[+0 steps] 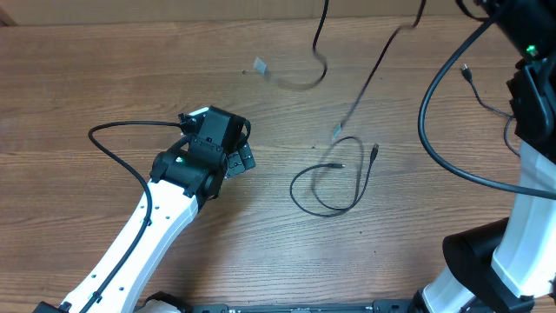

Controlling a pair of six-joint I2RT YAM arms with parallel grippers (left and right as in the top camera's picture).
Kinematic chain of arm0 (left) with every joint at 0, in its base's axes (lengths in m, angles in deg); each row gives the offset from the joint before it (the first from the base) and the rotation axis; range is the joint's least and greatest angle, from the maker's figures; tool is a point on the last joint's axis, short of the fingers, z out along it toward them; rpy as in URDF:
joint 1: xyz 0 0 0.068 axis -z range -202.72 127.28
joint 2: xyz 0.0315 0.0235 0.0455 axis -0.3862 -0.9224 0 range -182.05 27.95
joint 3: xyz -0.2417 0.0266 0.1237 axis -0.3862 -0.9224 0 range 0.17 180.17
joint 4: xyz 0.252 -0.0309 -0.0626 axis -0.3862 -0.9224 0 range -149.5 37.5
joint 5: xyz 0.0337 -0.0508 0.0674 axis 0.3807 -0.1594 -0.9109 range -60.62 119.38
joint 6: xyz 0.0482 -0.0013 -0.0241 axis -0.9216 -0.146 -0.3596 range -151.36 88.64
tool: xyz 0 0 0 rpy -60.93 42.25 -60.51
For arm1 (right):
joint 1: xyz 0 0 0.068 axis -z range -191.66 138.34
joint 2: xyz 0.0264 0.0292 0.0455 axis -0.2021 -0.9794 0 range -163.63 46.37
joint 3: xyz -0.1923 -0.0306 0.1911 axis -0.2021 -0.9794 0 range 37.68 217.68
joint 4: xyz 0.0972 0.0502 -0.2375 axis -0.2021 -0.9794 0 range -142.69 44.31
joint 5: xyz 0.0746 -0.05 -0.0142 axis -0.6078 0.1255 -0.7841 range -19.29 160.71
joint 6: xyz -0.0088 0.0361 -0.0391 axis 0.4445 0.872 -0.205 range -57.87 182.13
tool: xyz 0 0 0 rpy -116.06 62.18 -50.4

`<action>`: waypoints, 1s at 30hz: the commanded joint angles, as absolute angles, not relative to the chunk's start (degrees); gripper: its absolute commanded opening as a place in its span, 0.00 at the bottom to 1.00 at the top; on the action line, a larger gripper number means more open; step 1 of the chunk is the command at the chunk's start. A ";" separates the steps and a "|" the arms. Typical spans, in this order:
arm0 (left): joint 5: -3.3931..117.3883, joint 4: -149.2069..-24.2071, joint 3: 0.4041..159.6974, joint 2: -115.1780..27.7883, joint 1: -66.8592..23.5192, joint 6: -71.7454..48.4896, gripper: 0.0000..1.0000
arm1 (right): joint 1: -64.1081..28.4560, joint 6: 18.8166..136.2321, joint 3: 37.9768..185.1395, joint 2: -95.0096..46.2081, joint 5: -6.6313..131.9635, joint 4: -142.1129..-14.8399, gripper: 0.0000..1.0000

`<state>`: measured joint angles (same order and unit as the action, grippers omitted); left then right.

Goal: Untangle cables
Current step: 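Carry the grasped cable to the top right corner and release it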

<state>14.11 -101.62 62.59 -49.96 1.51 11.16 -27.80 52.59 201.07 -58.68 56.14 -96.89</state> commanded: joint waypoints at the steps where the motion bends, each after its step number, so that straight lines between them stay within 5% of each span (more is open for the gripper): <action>1: 13.33 -101.56 63.64 -49.96 1.27 11.92 1.00 | -27.78 55.23 201.95 -57.50 57.02 -95.40 0.04; 19: 13.35 -101.56 63.64 -49.96 1.27 11.94 1.00 | -22.01 50.01 196.33 -60.08 74.74 -99.54 0.04; 30: 13.33 -101.56 63.64 -49.96 1.27 11.92 1.00 | -8.79 50.07 176.42 -60.17 74.48 -86.42 0.04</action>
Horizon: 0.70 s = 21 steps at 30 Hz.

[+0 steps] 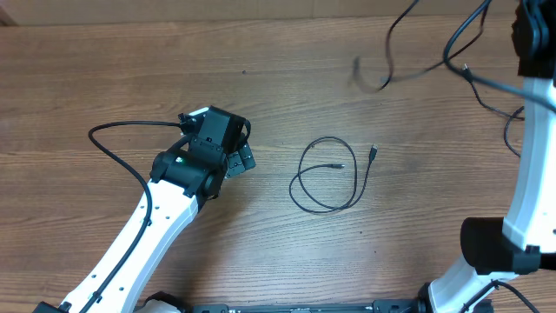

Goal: Untangle cables
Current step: 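Carry the grasped cable to the top right corner and release it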

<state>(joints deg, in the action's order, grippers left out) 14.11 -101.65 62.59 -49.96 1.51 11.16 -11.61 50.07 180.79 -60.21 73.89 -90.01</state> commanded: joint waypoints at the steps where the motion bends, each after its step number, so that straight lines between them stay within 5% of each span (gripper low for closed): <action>1: 13.35 -101.56 63.64 -49.96 1.27 11.92 0.99 | -8.24 50.07 175.15 -60.17 74.50 -85.33 0.04; 11: 13.33 -101.56 63.64 -49.96 1.27 11.94 1.00 | -0.66 50.12 148.51 -61.09 74.46 -59.73 0.04; 21: 13.33 -101.56 63.64 -49.96 1.29 11.94 1.00 | 6.23 50.14 146.26 -70.66 74.00 -53.90 0.04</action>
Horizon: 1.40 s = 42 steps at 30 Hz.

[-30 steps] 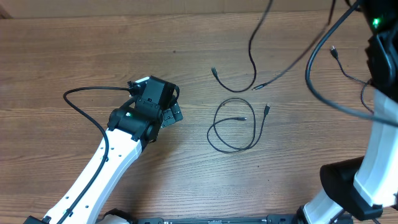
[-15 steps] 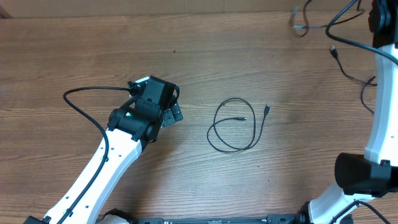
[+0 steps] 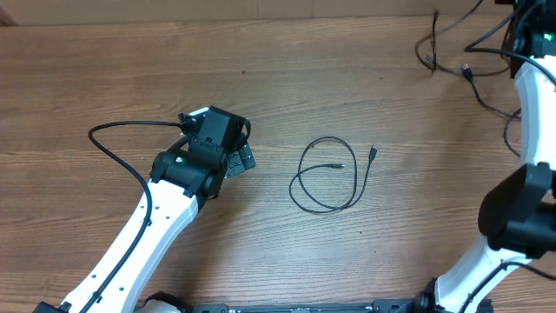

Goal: Untangle cables
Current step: 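Carry the grasped cable to the top right corner and release it, then return the right gripper to center and grasp the remaining black cable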

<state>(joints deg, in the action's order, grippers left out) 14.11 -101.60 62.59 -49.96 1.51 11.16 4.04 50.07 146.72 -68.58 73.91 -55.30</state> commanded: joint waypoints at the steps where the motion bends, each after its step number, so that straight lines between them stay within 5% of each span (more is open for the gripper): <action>1: 13.35 -101.56 63.64 -49.96 1.29 11.94 1.00 | 7.56 50.14 146.26 -71.84 73.98 -53.16 0.04; 14: 13.33 -101.56 63.64 -49.96 1.29 11.94 1.00 | 25.59 56.69 146.26 -82.33 73.85 -50.27 0.07; 15: 13.33 -101.56 63.64 -49.96 1.29 11.94 1.00 | 28.08 59.78 146.26 -82.49 72.21 -50.34 0.48; 17: 13.33 -101.56 63.64 -49.96 1.29 11.94 1.00 | 30.10 61.55 146.26 -82.49 68.67 -50.49 1.00; 32: 13.35 -101.54 63.64 -49.96 1.29 11.94 1.00 | 29.29 61.02 146.45 -80.12 37.13 -64.46 1.00; 39: 13.35 -101.56 63.64 -49.96 1.29 11.94 1.00 | 22.80 50.73 146.47 -78.49 29.45 -79.06 1.00; 42: 13.35 -101.56 63.64 -49.96 1.29 11.94 1.00 | 13.24 37.90 146.50 -78.29 31.90 -95.19 1.00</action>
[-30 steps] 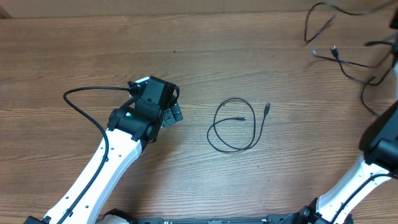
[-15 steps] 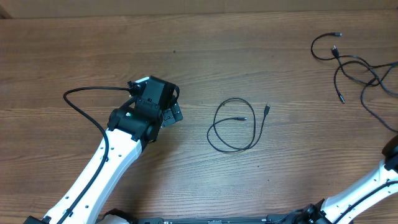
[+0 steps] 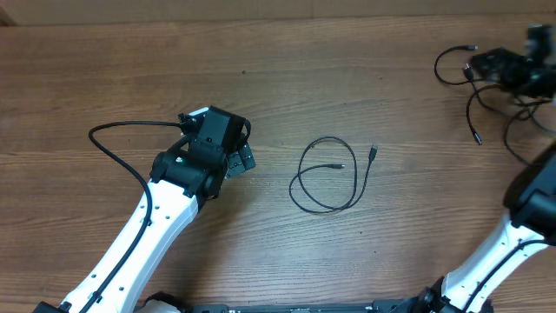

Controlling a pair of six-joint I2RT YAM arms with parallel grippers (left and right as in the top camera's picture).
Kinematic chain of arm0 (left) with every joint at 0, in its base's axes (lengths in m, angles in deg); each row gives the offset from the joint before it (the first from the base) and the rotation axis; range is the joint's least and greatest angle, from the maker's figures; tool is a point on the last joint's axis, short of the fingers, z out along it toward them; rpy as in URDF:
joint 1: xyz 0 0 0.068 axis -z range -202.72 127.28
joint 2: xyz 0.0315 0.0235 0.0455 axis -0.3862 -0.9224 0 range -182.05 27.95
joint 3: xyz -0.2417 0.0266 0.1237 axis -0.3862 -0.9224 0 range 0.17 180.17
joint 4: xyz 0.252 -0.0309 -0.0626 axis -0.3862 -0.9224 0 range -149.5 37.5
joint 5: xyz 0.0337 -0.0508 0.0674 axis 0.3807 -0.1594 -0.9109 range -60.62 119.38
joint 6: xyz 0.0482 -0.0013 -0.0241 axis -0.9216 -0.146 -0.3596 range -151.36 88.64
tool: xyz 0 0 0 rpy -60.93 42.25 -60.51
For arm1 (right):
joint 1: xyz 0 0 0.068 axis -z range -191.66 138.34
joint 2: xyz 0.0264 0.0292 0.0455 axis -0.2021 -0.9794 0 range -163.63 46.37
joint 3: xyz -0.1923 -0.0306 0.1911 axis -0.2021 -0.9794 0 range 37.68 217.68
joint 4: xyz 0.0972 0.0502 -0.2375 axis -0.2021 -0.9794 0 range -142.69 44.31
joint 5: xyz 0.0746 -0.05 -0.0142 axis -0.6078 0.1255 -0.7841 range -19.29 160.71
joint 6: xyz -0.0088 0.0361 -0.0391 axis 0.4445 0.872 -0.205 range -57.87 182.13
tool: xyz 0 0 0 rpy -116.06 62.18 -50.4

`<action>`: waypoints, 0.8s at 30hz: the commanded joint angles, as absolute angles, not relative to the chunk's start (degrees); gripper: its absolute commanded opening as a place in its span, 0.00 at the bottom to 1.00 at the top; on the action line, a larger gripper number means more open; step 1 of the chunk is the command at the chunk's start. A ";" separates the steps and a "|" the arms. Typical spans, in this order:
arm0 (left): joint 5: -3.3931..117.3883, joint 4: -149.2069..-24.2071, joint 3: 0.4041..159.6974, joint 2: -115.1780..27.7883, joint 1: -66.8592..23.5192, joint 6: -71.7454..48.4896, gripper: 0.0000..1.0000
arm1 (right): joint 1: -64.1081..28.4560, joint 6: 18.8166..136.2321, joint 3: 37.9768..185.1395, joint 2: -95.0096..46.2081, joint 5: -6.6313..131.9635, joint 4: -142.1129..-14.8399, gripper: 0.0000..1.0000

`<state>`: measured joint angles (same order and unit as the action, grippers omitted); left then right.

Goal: Untangle cables
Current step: 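Return the right gripper to center and grasp the remaining black cable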

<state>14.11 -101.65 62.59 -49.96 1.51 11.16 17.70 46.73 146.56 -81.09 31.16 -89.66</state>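
A thin black cable point(image 3: 358, 184) lies in a loose coil at the middle of the table, one plug end at its upper right. A second black cable point(image 3: 445, 63) loops out at the far right, its tail running down to a plug point(image 3: 476, 139). My right gripper point(image 3: 476, 66) is low at the table's far right edge, slightly blurred, and appears shut on that second cable where its strands meet. My left gripper point(image 3: 247, 146) rests left of the coil, open with nothing between its fingers.
The left arm's own black lead point(image 3: 113, 148) arcs over the table at the left. The right arm's base and white link point(image 3: 521, 235) stand at the right edge, with its lead point(image 3: 512, 139) hanging beside the second cable's tail.
My right gripper has come down from the top right corner to just above the table at the far right. The second cable now spreads as a loop and a tail there. The left arm is unchanged.
At first my right gripper held the second cable high, its strands still trailing over the coil at the middle. Then the cable hung clear of the coil, which stayed alone on the table. It went further right, and now sits low at the far right.
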 commanded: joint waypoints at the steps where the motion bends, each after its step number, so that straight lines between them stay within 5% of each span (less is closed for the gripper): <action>1: 13.33 -101.56 63.64 -49.96 1.29 11.94 1.00 | 9.77 36.30 146.50 -78.29 32.65 -98.44 1.00; 13: 13.33 -101.56 63.64 -49.96 1.29 11.94 1.00 | -9.51 33.64 146.50 -78.25 45.39 -111.23 1.00; 24: 13.35 -101.56 63.64 -49.96 1.29 11.92 1.00 | -26.25 48.78 146.47 -78.25 52.86 -119.58 1.00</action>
